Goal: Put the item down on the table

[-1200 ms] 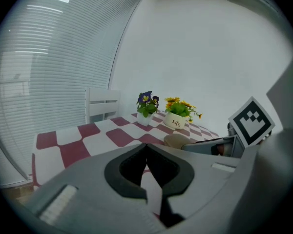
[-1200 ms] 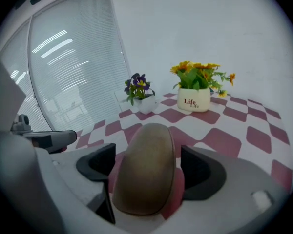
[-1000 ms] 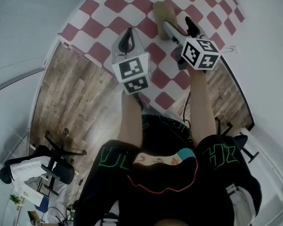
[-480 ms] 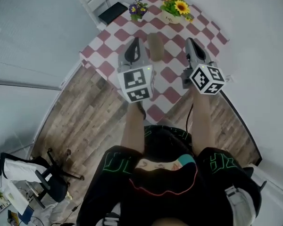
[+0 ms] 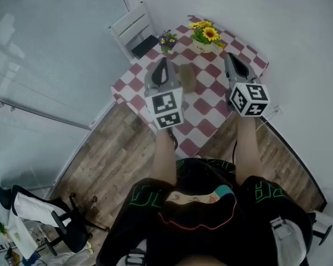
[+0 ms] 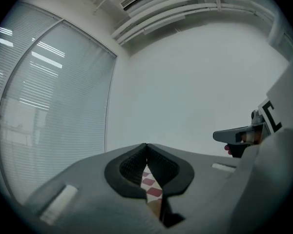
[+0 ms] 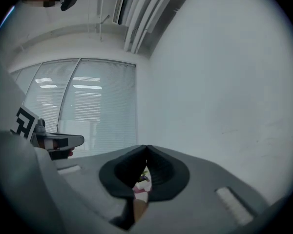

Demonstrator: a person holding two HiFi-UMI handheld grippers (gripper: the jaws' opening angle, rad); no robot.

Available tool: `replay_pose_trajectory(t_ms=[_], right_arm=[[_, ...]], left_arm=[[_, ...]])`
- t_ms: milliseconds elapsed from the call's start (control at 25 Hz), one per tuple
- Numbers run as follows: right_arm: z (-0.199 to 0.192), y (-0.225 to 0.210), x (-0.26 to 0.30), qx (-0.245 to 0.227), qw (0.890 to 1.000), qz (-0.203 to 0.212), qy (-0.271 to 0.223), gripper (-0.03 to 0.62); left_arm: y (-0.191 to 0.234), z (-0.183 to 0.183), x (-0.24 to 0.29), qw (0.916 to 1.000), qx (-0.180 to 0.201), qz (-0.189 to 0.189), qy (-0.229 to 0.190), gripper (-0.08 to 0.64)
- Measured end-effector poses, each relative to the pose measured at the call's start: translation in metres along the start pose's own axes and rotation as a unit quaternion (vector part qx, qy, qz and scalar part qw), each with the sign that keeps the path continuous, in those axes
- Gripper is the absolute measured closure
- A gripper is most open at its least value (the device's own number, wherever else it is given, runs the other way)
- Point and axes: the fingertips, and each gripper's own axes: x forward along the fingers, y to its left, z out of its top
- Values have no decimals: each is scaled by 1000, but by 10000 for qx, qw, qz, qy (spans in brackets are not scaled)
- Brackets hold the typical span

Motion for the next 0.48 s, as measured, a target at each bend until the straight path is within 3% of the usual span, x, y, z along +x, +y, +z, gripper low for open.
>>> replay_pose_trajectory(t_ms=[240, 480], right_arm=[[8, -14, 0, -219, 9985, -488, -76, 589], [8, -14, 5, -316, 9984, -468, -96, 589]], left_arm=[[10, 5, 5, 9999, 4, 155, -60, 552], [6, 3, 5, 9999, 0, 133, -81, 552]])
